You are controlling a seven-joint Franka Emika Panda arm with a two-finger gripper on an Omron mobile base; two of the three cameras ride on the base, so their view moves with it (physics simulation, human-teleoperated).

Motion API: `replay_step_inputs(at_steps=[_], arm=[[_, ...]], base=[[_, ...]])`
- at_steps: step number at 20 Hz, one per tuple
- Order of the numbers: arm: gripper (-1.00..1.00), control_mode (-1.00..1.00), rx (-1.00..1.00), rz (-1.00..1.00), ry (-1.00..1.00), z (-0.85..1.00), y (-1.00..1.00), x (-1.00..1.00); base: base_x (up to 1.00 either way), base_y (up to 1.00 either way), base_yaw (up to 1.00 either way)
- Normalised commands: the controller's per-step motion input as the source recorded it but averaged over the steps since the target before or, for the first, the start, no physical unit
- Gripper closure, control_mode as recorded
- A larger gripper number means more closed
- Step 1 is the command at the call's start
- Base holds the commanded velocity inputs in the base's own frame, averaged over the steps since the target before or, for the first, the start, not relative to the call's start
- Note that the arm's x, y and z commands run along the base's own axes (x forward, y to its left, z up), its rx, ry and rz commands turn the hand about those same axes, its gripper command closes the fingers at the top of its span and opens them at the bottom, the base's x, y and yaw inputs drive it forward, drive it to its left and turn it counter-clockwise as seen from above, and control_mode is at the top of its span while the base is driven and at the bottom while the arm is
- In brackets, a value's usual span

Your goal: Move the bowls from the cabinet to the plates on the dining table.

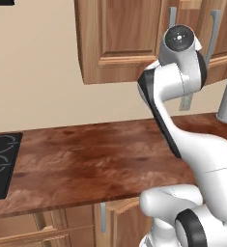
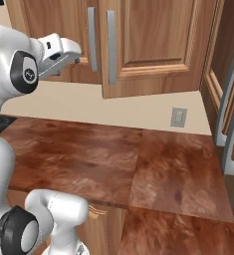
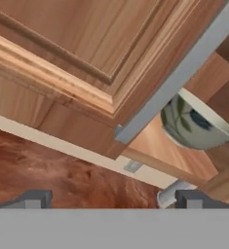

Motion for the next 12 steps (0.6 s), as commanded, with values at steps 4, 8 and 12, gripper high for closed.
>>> replay_step_inputs(at_steps=[4, 8, 12], arm=[[-1.00, -1.00, -0.14, 0.00, 0.00, -0.20, -0.12, 0.35], [-1.00, -1.00, -0.12, 0.00, 0.00, -0.15, -0.27, 0.41], [-1.00, -1.00, -0.09, 0.00, 0.00, -0.09, -0.31, 0.41]], base=[[0.00, 0.00, 0.00], [0.00, 0.00, 0.00], [0.00, 0.00, 0.00]])
